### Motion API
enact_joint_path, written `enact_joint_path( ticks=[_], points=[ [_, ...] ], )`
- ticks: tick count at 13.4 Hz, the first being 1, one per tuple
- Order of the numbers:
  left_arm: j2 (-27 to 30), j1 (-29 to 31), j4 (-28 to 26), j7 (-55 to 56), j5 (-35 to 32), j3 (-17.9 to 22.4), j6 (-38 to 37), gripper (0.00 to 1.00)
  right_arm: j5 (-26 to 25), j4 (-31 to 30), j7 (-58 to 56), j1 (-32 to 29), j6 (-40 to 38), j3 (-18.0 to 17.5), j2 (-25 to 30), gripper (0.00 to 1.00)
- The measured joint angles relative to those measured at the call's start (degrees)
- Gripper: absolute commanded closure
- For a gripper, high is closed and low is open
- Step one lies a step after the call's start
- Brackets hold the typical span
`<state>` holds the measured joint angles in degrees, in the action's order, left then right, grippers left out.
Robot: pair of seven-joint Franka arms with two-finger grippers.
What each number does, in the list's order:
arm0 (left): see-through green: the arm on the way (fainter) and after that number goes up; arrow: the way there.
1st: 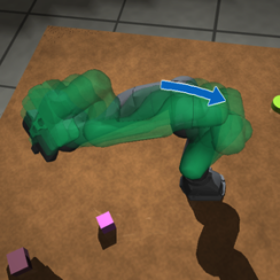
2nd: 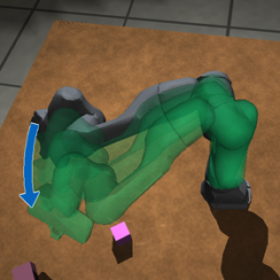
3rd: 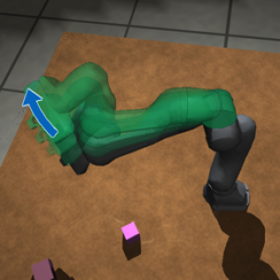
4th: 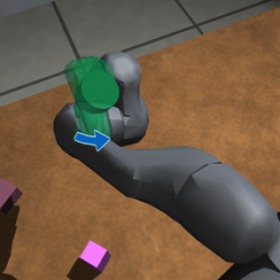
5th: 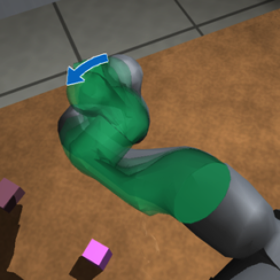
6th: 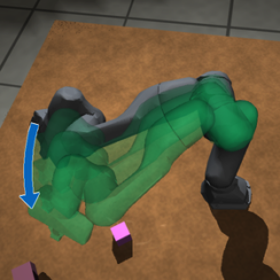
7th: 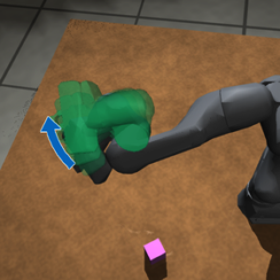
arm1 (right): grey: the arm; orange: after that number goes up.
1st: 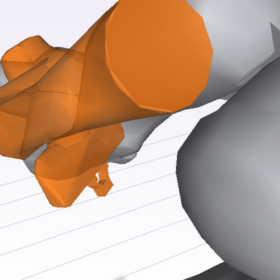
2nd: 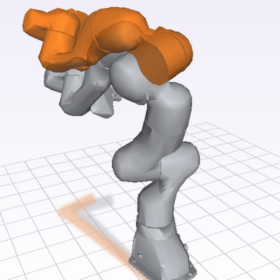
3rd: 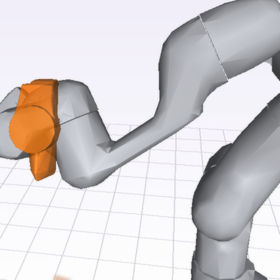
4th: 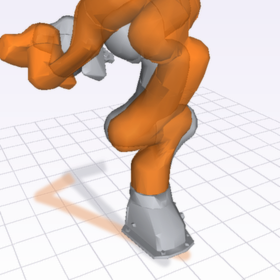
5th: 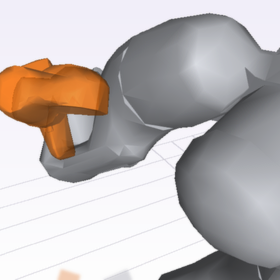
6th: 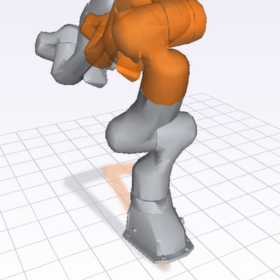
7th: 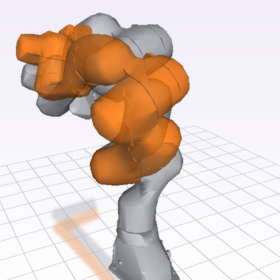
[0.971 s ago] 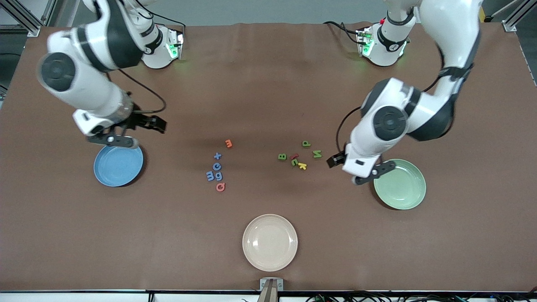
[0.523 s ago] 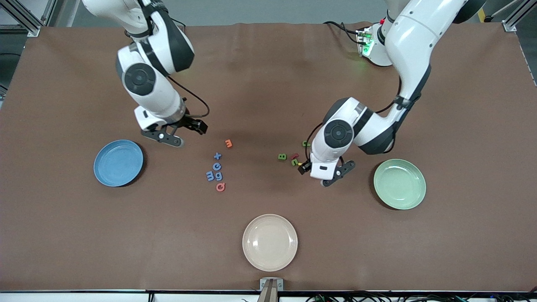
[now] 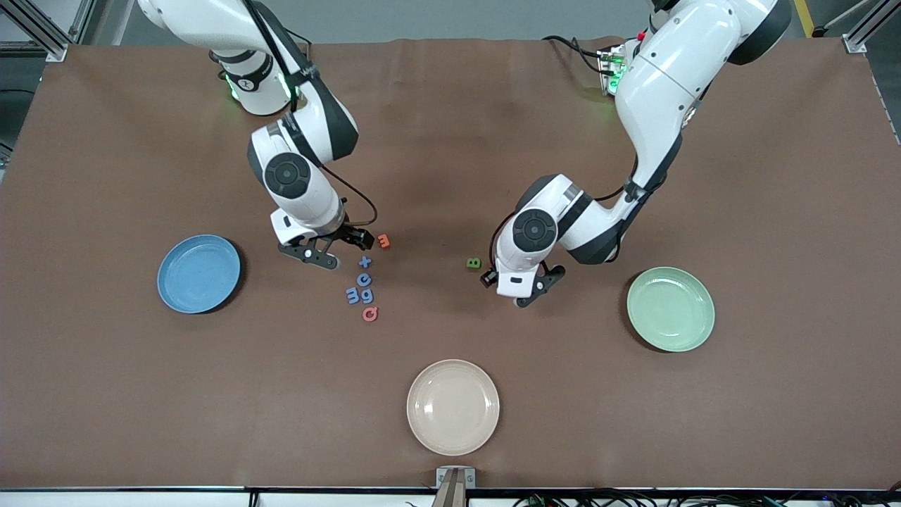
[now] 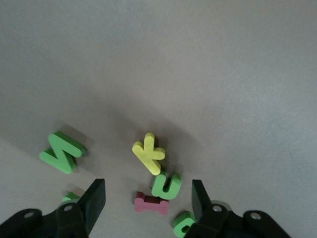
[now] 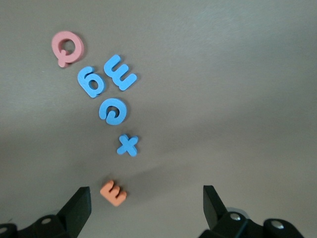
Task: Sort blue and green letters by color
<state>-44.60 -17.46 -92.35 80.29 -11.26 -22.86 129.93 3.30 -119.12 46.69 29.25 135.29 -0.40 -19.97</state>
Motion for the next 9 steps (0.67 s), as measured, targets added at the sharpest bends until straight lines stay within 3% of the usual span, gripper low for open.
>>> enact_joint_path(
  ticks=[4, 9],
  points=[
    [-1.1, -0.84, 0.09, 0.02, 0.0, 0.69, 1.12, 0.31, 0.0, 0.0, 0.01, 0.19, 3.69, 0.06, -3.36, 0.15],
    [-1.69, -0.9, 0.19, 0.02, 0.0, 0.93, 2.43, 0.32, 0.0, 0.04, 0.02, 0.2, 8.69, 0.08, -5.98, 0.17]
  ],
)
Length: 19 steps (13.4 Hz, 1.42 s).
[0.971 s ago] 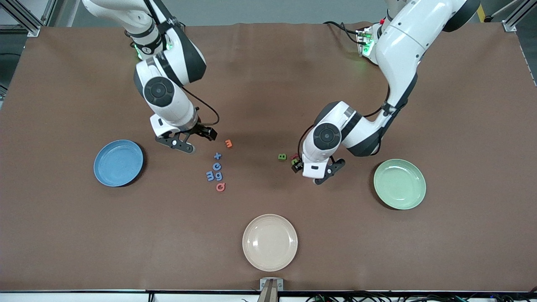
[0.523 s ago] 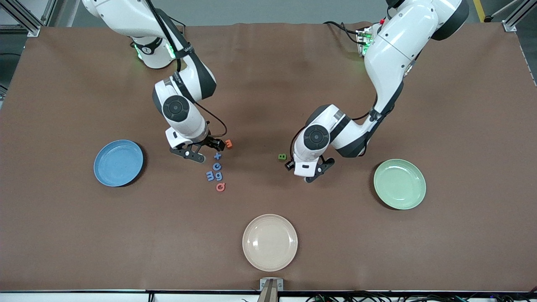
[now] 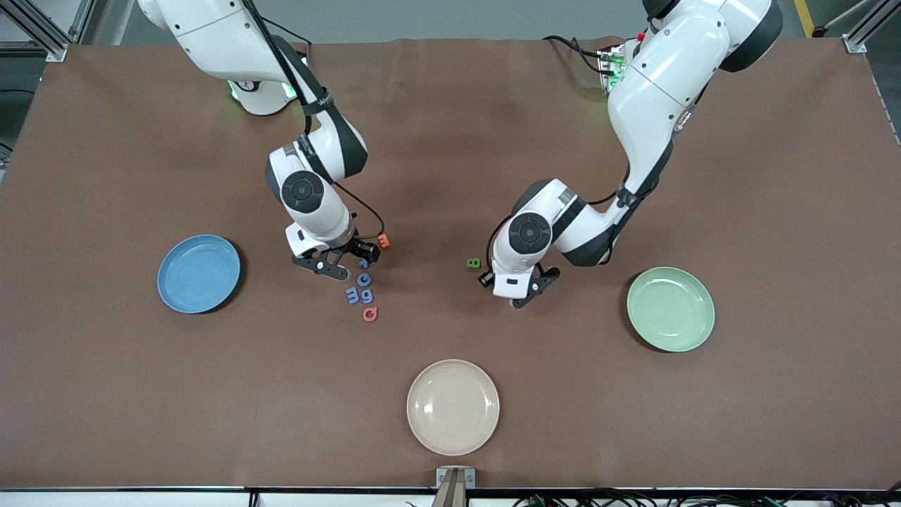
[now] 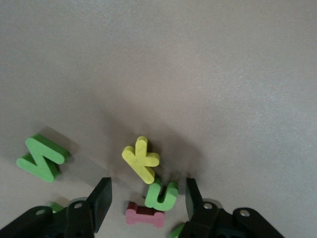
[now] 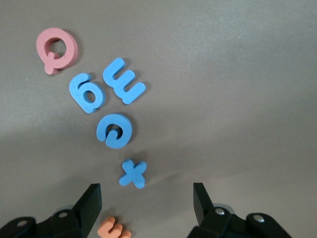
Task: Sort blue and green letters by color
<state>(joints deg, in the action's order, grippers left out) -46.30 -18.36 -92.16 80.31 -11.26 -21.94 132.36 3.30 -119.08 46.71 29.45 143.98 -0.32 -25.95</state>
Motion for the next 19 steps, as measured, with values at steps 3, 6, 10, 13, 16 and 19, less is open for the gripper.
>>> enact_joint_path(
  ticks=[3, 6, 10, 13, 16, 19],
  points=[
    [-0.29, -0.38, 0.07, 0.0, 0.0, 0.0, 0.48, 0.34, 0.0, 0.11, 0.0, 0.0, 0.86, 0.13, -0.79, 0.19],
    [-0.35, -0.48, 0.12, 0.0, 0.0, 0.0, 0.66, 0.57, 0.0, 0.6, 0.0, 0.0, 0.96, 0.28, -1.37, 0.21],
    [-0.35, -0.8, 0.59, 0.0, -0.43, -0.02, 0.96, 0.84, 0.0, 1.61, 0.01, 0.0, 0.97, 0.27, -2.49, 0.22],
    [-0.35, -0.96, 0.59, 0.0, -1.5, -0.08, 0.94, 0.94, 0.0, 1.97, 0.01, 0.06, 1.41, 0.22, -3.38, 0.24],
    [-0.31, -0.83, 0.93, 0.0, -2.14, 0.08, 0.93, 0.99, 0.0, 2.58, 0.01, 0.15, 1.55, 0.2, -4.32, 0.28],
    [1.27, -0.2, 2.22, 0.0, -2.4, 0.24, -0.7, 0.99, 0.01, 2.9, 0.01, 0.17, 1.57, 0.2, -4.71, 0.36]
  ],
)
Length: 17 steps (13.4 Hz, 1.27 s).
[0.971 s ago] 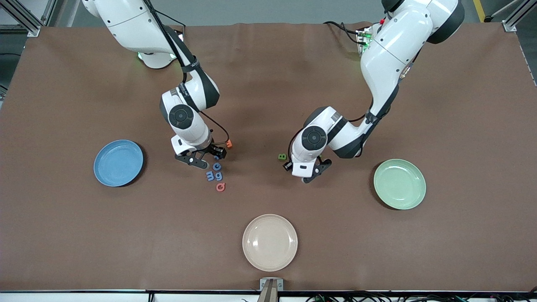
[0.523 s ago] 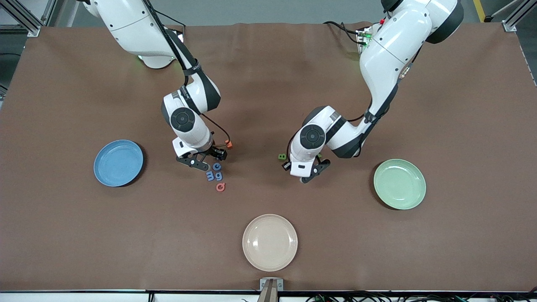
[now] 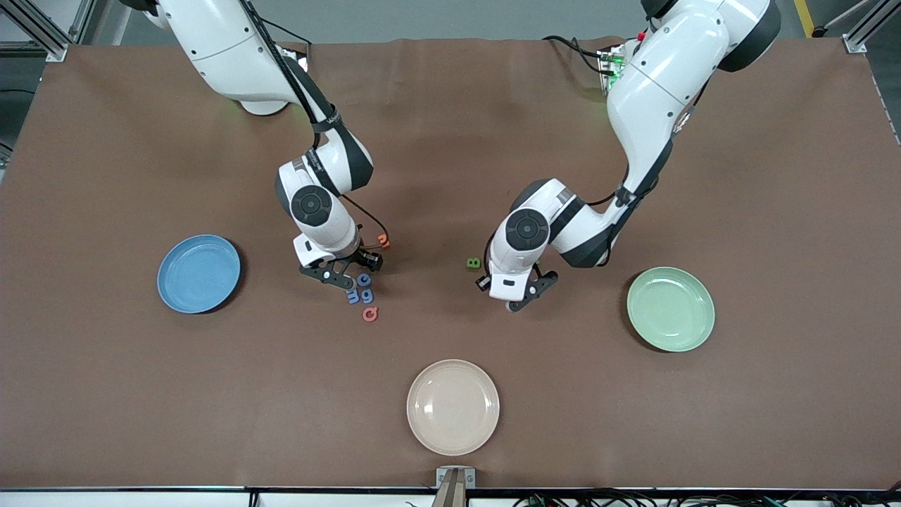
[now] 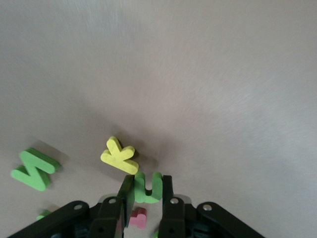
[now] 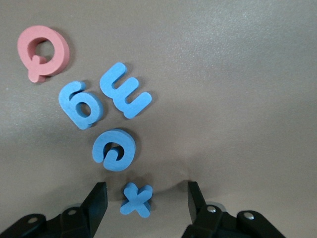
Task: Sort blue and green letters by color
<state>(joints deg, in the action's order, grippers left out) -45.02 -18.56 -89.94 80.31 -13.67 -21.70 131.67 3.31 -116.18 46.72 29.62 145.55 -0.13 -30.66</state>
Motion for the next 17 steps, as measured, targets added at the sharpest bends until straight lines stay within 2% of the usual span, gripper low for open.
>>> enact_joint_path(
  ticks=[4, 7, 9, 13, 17],
  points=[
    [6.27, 1.48, 1.98, -0.56, -0.3, 0.16, -8.24, 0.99, 0.0, 0.09, 0.0, 0.16, 0.0, -0.04, 0.0, 0.55],
    [10.98, 6.24, 2.01, -7.3, -0.38, 0.3, -16.21, 1.0, 0.0, 0.09, 0.0, 0.3, 0.0, -0.05, 0.0, 0.69],
    [12.45, 10.7, 1.47, -13.14, -0.46, 0.41, -18.88, 1.0, 0.0, 0.1, 0.0, 0.4, 0.0, -0.06, 0.0, 0.76],
    [12.62, 21.57, -1.23, -30.95, -0.53, 0.63, -19.69, 0.99, 0.0, 0.2, -0.02, 0.49, -0.32, -0.07, 0.03, 0.82],
    [10.74, 30.89, -2.52, -46.75, -0.53, 0.8, -19.66, 0.96, 0.0, 0.46, -0.13, 0.89, -5.26, -0.11, 2.86, 0.88]
  ],
)
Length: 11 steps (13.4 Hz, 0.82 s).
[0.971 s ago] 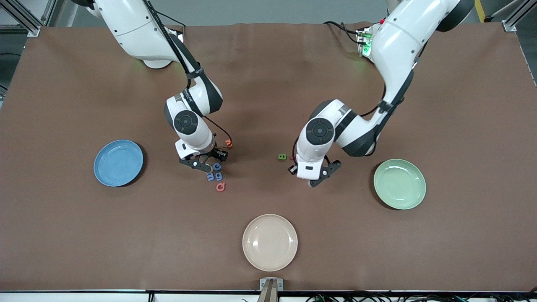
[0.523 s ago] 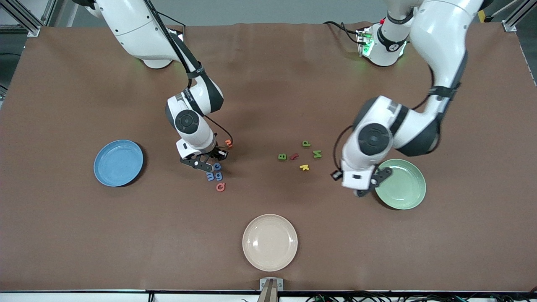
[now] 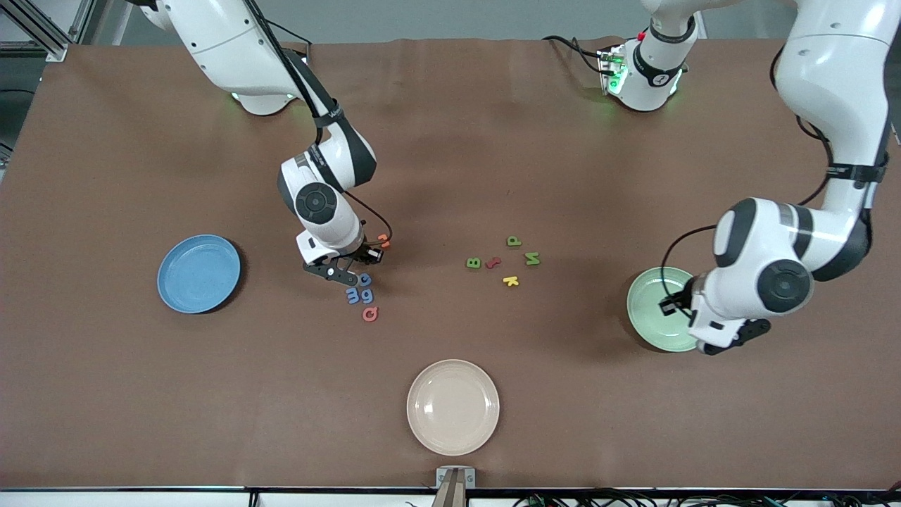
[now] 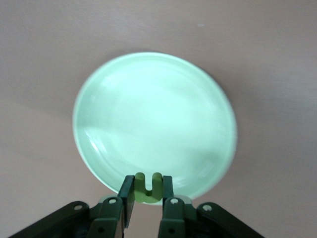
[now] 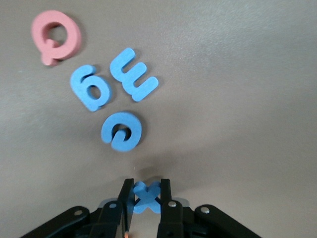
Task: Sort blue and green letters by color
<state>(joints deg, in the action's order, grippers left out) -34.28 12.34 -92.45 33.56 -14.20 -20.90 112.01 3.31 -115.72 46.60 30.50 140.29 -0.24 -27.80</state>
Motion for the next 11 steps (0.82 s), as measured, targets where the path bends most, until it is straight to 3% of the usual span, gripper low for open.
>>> enact_joint_path(
  ticks=[3, 4, 5, 7, 8, 11],
  points=[
    [-3.51, 2.49, -0.16, -3.93, -0.71, 0.0, 1.23, 0.9, -0.03, -2.73, -3.5, -0.34, -5.14, 0.52, 7.82, 0.89],
    [-4.57, 2.43, -0.17, -3.99, -1.64, -0.07, 1.96, 0.84, -0.03, -4.41, -6.69, -1.5, -7.18, 0.85, 10.95, 0.89],
    [-5.36, 2.29, -0.17, -3.99, -2.29, -0.2, 2.6, 0.68, -0.03, -6.27, -10.92, -3.66, -8.94, 1.09, 13.94, 0.89],
    [-5.88, 2.04, -0.15, -3.95, -2.53, -0.4, 3.31, 0.08, -0.05, -10.0, -21.16, -9.77, -11.64, 1.46, 18.63, 0.89],
    [-5.87, 1.96, -0.06, -3.93, -2.53, -0.47, 3.36, 0.0, -0.06, -11.5, -27.04, -13.58, -13.02, 1.62, 20.21, 0.88],
    [-5.81, 1.56, 0.47, -2.56, -2.53, -1.14, 3.39, 0.01, -0.09, -13.59, -45.63, -25.74, -15.11, 1.86, 21.73, 0.88]
  ],
)
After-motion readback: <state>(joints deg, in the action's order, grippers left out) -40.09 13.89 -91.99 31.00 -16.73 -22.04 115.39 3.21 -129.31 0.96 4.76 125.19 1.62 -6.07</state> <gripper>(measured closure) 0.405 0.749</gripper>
